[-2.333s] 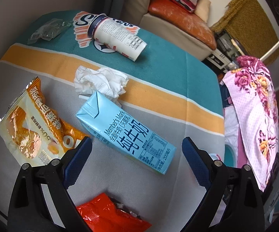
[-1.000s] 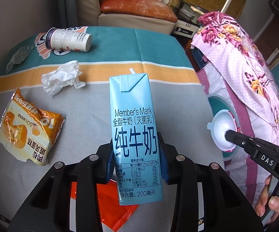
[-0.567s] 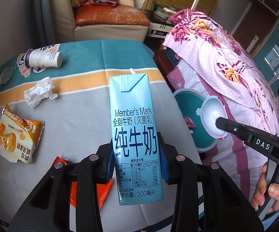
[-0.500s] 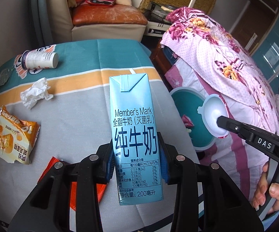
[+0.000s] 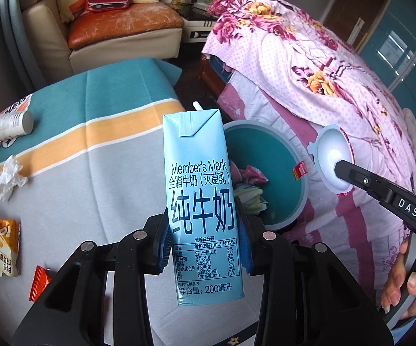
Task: Collect trash
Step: 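Carry the cup and milk carton over the teal wastebasket, then open both grippers to drop the cup and carton into the wastebasket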
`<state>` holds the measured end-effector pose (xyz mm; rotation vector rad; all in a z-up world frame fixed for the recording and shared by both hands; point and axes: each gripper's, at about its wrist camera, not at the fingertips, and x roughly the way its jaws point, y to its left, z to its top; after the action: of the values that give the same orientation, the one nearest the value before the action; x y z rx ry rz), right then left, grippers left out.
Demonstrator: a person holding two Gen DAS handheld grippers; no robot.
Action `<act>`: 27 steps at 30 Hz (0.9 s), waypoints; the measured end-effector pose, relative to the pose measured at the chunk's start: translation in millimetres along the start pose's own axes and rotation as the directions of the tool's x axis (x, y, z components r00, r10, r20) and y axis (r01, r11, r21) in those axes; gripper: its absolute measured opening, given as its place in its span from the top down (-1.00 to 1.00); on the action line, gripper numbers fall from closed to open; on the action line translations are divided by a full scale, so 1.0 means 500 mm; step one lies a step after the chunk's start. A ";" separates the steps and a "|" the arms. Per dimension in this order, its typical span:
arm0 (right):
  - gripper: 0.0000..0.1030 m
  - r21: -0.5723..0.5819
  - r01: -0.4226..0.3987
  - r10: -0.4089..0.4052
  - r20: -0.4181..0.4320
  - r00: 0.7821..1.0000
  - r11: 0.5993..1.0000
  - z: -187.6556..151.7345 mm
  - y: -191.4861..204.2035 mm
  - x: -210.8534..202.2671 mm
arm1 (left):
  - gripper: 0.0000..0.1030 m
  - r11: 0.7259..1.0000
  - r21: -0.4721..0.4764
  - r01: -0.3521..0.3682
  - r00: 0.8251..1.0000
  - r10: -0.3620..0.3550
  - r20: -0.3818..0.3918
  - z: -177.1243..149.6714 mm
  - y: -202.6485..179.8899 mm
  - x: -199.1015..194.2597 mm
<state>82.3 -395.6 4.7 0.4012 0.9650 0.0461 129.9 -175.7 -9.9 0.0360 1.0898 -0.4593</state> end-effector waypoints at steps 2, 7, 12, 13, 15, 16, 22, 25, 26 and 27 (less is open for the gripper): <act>0.93 0.016 0.007 -0.007 0.007 1.000 1.000 0.006 -0.022 -0.003 | 0.25 1.000 0.019 0.006 1.000 -0.006 -0.006 0.013 -0.024 0.014; 0.93 0.043 0.028 -0.029 0.015 0.999 0.999 0.019 -0.067 -0.006 | 0.25 0.998 0.058 0.022 0.999 -0.020 -0.030 0.035 -0.076 0.053; 0.93 0.059 0.049 -0.050 0.009 0.999 0.997 0.025 -0.097 0.003 | 0.25 0.995 0.087 0.041 0.998 -0.036 -0.055 0.044 -0.115 0.090; 0.93 0.062 0.052 -0.053 0.006 0.999 0.997 0.026 -0.102 0.006 | 0.25 0.995 0.091 0.044 0.997 -0.039 -0.061 0.045 -0.121 0.097; 0.92 0.070 0.059 -0.059 0.003 0.998 0.996 0.030 -0.112 0.011 | 0.25 0.994 0.098 0.052 0.996 -0.045 -0.072 0.049 -0.131 0.112; 0.92 0.074 0.063 -0.063 0.003 0.998 0.995 0.032 -0.117 0.013 | 0.25 0.993 0.103 0.055 0.996 -0.047 -0.078 0.050 -0.136 0.120; 0.92 0.093 0.085 -0.085 -0.007 0.996 0.992 0.041 -0.139 0.026 | 0.25 0.990 0.125 0.071 0.993 -0.058 -0.105 0.056 -0.152 0.159; 0.92 0.094 0.092 -0.091 -0.017 0.996 0.991 0.043 -0.141 0.036 | 0.24 0.990 0.122 0.076 0.991 -0.062 -0.115 0.059 -0.151 0.175; 0.92 0.094 0.094 -0.093 -0.019 0.995 0.991 0.044 -0.141 0.038 | 0.24 0.990 0.121 0.075 0.991 -0.061 -0.117 0.061 -0.151 0.180; 0.92 0.095 0.096 -0.094 -0.022 0.995 0.991 0.045 -0.142 0.041 | 0.24 0.990 0.120 0.076 0.991 -0.062 -0.120 0.062 -0.150 0.184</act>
<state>102.4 -463.7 -25.3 0.4431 1.0049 -0.0836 162.8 -282.7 -59.8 0.1369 1.1780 -0.5932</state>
